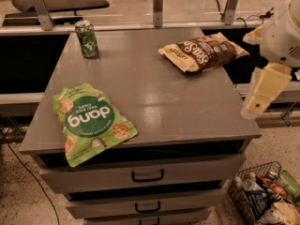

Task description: Move brown chip bag near green can

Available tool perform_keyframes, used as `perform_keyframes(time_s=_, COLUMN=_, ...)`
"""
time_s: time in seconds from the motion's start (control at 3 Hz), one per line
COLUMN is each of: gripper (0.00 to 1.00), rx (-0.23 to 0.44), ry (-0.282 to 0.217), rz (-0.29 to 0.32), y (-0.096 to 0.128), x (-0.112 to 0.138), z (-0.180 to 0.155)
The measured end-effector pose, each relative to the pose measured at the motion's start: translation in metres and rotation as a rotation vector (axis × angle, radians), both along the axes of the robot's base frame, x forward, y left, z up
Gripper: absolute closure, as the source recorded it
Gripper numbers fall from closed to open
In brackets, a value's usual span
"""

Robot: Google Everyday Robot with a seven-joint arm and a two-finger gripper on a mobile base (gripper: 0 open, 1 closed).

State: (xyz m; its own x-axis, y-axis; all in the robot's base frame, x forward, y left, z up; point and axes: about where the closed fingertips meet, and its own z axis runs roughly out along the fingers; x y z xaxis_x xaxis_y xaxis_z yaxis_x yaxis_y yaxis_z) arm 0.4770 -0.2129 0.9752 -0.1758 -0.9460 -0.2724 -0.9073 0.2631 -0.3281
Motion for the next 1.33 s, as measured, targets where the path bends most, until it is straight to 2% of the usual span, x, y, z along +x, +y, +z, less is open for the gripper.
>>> perform_keyframes(time_s=0.67, gripper=0.0, rx=0.098, ry=-0.158, rz=0.009, y=0.009, x=0.119, z=-0.022)
perform_keyframes(time_s=1.0, gripper=0.0, rx=0.156, ry=-0.197, rz=-0.003, y=0.015, x=0.176, z=-0.045)
perform_keyframes(time_s=1.33, gripper=0.0, rx=0.226, ry=-0.204, rz=-0.019, y=0.024, x=0.216, z=-0.066)
